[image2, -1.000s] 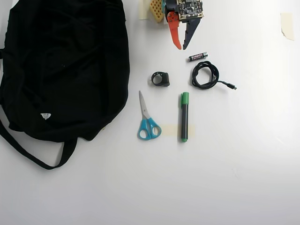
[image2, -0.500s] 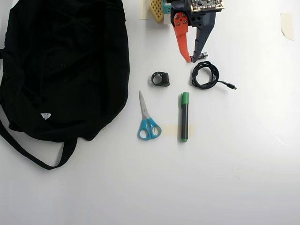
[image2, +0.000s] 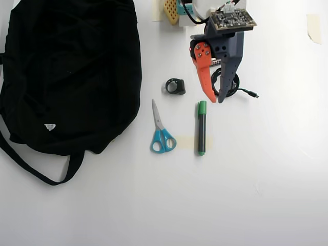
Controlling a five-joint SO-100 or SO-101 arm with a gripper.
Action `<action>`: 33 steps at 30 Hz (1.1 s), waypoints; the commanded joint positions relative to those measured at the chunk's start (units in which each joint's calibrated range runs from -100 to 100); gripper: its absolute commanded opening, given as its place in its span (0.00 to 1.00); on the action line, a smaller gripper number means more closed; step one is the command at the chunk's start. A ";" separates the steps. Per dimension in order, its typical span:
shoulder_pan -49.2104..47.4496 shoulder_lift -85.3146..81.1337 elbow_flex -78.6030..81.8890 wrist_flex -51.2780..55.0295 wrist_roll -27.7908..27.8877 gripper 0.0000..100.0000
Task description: Put the green marker into the black bag
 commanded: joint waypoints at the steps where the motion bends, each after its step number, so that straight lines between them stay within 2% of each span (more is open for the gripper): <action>1: 0.19 1.71 -2.72 -7.74 -0.11 0.02; 20: 1.61 17.73 -2.72 -36.59 0.31 0.02; 33: 2.81 17.81 -2.54 -37.71 0.41 0.02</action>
